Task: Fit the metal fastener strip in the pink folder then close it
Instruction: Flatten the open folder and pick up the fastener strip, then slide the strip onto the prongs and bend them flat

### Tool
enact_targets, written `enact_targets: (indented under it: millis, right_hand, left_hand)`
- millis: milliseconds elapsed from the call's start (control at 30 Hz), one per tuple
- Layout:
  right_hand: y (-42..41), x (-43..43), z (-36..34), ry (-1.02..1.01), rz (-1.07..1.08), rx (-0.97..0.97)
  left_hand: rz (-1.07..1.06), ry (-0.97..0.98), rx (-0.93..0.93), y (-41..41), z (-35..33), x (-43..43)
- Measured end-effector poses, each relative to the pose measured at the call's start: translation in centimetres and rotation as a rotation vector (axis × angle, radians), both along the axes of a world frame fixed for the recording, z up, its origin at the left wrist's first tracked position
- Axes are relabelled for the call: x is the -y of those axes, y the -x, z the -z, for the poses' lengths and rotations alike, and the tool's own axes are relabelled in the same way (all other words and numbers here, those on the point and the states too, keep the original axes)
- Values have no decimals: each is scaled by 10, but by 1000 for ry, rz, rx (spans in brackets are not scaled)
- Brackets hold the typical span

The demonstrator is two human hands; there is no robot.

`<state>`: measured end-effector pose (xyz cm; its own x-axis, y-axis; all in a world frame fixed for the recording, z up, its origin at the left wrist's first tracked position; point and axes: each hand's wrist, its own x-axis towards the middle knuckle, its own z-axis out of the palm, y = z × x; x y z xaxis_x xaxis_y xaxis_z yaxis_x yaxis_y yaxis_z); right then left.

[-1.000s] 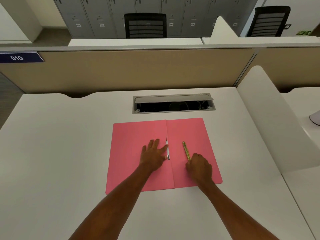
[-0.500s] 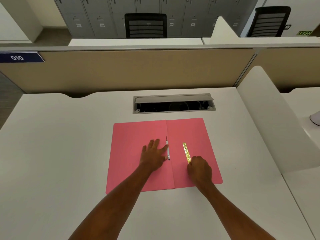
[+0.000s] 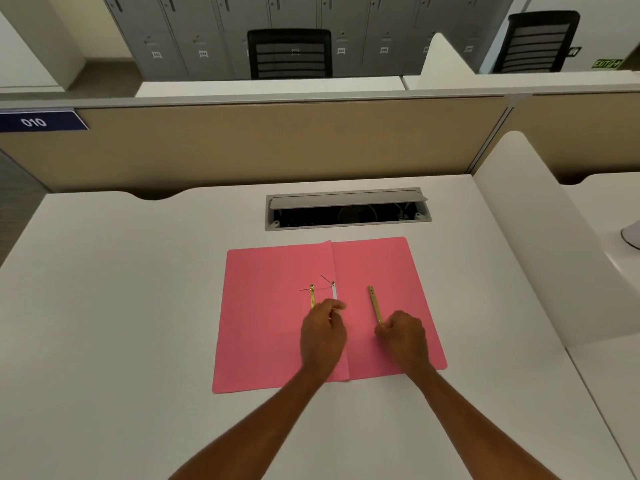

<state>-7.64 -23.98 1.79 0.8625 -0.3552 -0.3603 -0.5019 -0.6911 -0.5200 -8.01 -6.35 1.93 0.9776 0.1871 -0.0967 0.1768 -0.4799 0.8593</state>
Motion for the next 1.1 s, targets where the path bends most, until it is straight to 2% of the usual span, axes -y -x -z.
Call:
enact_targets:
  millis: [67,133,200,267,400,500,633,800,967,1100]
  right_hand:
    - [0,3,2,-51,34,7]
    - [1,4,3,-101,67,25]
    - [4,4,4,-136,65,39]
    - [7,6,4,-182,45,42]
    - [11,10,-2,-228,5,45]
    - [12,10,-11,-412,88,66]
    - [10,-2,-23,-600,59,48]
    - [7,-26,-28,-758,61,54]
    - [3,-46,-29,-828,72,12]
    - [-3,-58,-24,-812,85,28]
  left_hand:
    - [7,266,-244,1,-7,26]
    - [13,415,-472,-4,-12,45]
    - [18,506,-602,-10,-10,56]
    - [-16,548,-650,-15,-3,58]
    - [-65,528,-620,-14,7,55]
    - [-69,563,-591,-10,7,50]
    - [-67,669,-566,-5,2,31]
    - [-105,690,-527,3,-2,-3]
    - [-165,677,-479,14,-1,-30]
    - [-315,704,-480,7,-4,-40]
